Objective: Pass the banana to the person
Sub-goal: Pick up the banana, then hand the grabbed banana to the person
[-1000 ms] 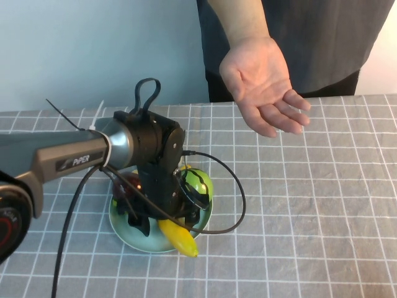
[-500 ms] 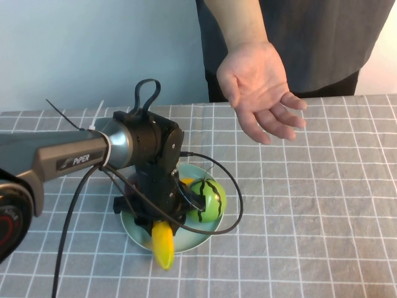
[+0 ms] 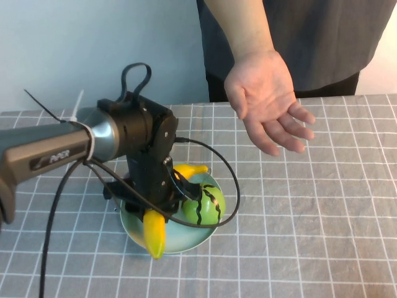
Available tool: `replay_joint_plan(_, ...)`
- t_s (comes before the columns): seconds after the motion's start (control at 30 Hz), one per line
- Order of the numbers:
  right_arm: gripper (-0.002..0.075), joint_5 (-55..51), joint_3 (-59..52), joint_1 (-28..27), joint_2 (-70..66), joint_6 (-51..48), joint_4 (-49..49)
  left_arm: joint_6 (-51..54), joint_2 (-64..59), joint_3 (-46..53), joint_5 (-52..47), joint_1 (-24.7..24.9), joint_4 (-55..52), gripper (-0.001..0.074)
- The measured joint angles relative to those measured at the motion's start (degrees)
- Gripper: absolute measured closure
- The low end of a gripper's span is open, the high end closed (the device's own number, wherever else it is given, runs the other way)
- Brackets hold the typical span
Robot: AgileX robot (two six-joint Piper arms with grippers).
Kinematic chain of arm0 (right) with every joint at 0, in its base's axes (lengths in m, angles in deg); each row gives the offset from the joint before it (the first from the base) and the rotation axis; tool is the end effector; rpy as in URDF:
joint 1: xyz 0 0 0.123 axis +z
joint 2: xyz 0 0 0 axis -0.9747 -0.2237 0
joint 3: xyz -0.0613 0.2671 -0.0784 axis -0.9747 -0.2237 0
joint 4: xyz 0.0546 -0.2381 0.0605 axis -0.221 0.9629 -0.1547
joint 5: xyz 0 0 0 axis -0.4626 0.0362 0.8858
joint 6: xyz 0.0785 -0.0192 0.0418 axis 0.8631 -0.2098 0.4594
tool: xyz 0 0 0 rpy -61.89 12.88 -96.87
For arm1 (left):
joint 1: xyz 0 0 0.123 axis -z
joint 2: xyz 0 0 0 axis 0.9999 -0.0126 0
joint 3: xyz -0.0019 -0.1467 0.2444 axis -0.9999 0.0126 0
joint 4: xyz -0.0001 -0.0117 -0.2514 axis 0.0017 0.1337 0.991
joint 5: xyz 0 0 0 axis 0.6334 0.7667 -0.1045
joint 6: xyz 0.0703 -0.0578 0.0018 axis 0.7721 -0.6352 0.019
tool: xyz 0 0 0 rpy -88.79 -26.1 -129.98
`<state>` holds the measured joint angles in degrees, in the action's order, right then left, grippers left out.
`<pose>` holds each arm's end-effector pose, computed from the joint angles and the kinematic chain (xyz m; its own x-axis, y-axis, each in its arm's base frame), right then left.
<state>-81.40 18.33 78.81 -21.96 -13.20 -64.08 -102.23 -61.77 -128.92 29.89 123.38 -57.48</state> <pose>0.0525 0.0017 0.1759 -0.2361 -0.0520 -0.9703 -0.0429 0.9981 -0.0431 0.3175 -0.2054 0.1689 -0.9918 0.0889 -0.0916 0.0846 0.9952 0.0497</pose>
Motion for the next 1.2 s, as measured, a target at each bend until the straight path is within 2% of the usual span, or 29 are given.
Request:
replay_joint_plan(0.17,0.0733,0.00,0.00,0.00,0.00,-0.02,0.37,0.74,5.39,0.00,-3.45,0.00,-0.10,0.0470)
replay_joint_plan(0.43,0.0733,0.00,0.00,0.00,0.00,-0.02,0.37,9.55,19.81,0.00,-12.63,0.61,0.57,0.0470)
replay_joint_plan(0.8,0.0733,0.00,0.00,0.00,0.00,0.00,0.37,28.00,36.35,0.00,-14.57,0.61,1.93,0.0470)
replay_joint_plan(1.03,0.0733,0.00,0.00,0.00,0.00,0.00,0.37,45.46,35.28,-4.20,-15.31,1.10,2.37,0.0470)
replay_joint_plan(1.2,0.0733,0.00,0.00,0.00,0.00,0.00,0.37,54.09,28.57,-14.11,-15.32,5.98,2.41,0.0470)
